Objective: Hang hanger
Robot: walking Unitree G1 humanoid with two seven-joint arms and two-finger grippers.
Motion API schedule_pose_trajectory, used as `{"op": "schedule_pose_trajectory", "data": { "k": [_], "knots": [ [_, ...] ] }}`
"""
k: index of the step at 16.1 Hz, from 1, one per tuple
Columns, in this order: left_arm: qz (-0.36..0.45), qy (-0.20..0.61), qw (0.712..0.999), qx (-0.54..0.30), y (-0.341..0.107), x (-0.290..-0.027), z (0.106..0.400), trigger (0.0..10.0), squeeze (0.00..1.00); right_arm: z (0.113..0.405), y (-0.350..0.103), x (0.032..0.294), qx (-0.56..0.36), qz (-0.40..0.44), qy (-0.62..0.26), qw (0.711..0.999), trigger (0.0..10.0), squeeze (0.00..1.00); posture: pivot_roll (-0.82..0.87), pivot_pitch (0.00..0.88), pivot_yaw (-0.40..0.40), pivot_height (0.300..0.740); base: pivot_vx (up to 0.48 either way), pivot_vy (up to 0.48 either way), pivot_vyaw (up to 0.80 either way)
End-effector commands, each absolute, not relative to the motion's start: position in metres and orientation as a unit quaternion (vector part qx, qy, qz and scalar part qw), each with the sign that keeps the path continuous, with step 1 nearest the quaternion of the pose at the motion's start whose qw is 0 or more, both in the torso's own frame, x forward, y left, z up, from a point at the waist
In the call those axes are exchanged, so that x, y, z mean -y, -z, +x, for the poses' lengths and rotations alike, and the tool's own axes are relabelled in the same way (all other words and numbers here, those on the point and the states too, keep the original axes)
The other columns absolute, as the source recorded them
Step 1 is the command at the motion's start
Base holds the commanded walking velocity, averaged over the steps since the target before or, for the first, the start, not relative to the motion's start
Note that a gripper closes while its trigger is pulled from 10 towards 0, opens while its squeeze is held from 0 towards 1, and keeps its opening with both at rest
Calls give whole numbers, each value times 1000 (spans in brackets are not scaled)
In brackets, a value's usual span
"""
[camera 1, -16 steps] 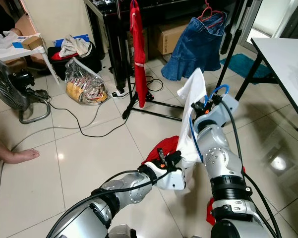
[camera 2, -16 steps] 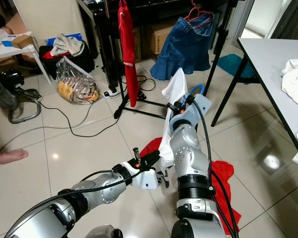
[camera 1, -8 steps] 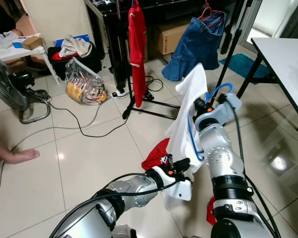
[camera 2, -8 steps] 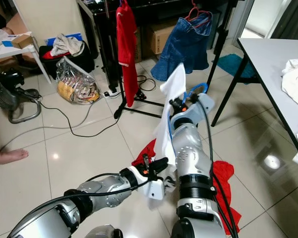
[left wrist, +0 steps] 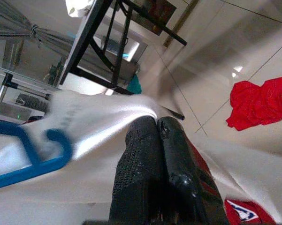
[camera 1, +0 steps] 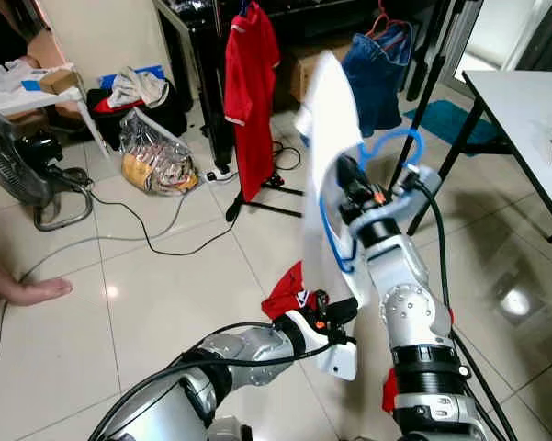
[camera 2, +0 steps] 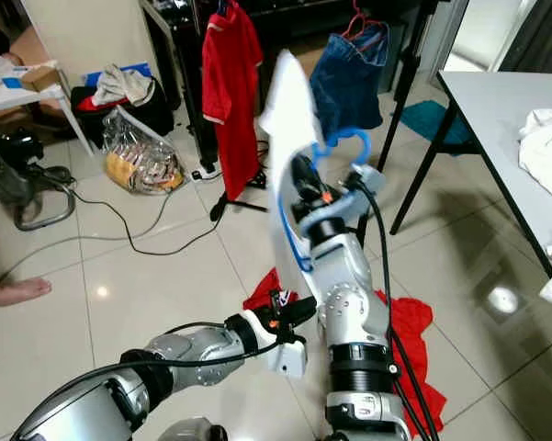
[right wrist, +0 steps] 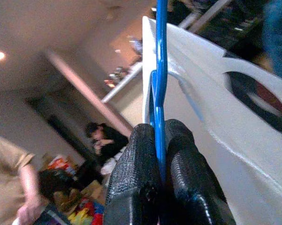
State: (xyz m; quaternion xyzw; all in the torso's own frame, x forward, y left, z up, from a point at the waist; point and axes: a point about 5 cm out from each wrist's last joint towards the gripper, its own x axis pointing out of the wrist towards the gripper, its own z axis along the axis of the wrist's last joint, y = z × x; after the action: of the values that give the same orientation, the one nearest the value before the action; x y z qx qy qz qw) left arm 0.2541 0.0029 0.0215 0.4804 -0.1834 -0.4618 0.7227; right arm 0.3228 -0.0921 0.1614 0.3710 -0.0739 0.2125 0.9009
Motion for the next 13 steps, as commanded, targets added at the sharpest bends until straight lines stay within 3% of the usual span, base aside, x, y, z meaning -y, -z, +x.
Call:
{"op": "schedule_pose_trajectory", "data": {
  "k": [1,6,9,13],
  "knots": [
    [481,461,723,184,-20,-4,253,0,0,317,-173,74,101,333,-264,900,10000,0,73,3,59,740,0,0,0],
    [477,444,739,168,-19,-12,256,0,0,307,-179,59,125,222,-323,911,10000,0,75,0,53,740,0,0,0],
    [471,433,751,161,-20,-14,259,0,0,312,-167,61,94,190,-303,929,10000,0,79,0,49,740,0,0,0],
    [469,429,756,160,-20,-16,260,0,0,315,-163,63,73,212,-293,930,10000,0,77,0,47,740,0,0,0]
  ]
}}
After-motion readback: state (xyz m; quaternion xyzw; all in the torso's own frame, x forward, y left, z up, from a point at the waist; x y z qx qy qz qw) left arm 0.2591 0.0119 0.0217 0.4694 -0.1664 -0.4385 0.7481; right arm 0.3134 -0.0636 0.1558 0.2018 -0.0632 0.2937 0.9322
